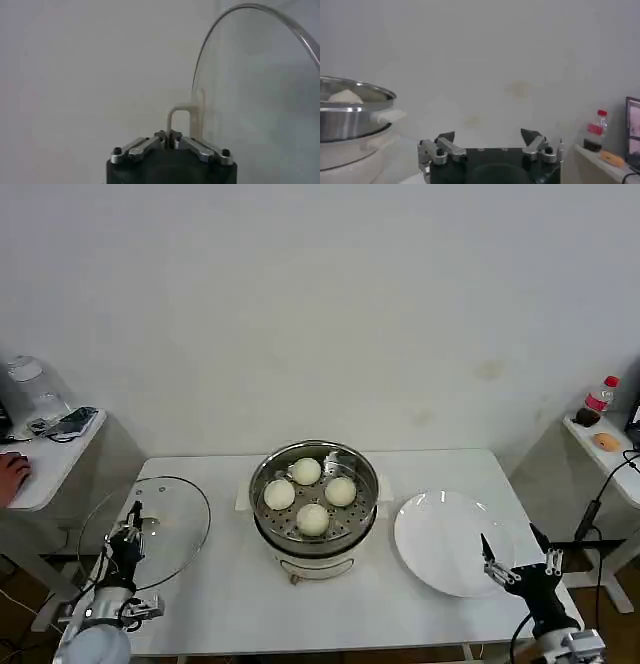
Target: Take steamed baozi put them in steamer then cover it.
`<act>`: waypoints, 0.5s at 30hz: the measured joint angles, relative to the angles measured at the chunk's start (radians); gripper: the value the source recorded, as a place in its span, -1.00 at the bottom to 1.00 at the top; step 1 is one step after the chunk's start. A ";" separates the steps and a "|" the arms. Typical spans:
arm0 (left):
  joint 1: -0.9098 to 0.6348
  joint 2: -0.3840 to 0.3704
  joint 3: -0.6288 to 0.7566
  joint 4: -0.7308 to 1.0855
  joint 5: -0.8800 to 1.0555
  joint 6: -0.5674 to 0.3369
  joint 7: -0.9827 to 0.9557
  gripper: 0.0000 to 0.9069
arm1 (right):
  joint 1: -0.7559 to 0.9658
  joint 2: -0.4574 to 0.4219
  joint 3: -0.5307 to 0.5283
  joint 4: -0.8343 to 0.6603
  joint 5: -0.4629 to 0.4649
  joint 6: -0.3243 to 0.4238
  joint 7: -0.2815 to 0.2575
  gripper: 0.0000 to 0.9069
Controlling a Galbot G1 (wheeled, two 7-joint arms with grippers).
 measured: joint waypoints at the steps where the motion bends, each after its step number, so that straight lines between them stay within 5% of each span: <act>1: 0.006 0.005 -0.002 -0.021 -0.003 0.008 0.009 -1.00 | 0.002 -0.002 -0.003 -0.004 -0.001 0.000 -0.001 1.00; 15: -0.022 0.111 0.095 -0.250 -0.040 0.165 0.167 -1.00 | 0.032 -0.001 -0.044 -0.049 -0.032 0.007 -0.004 1.00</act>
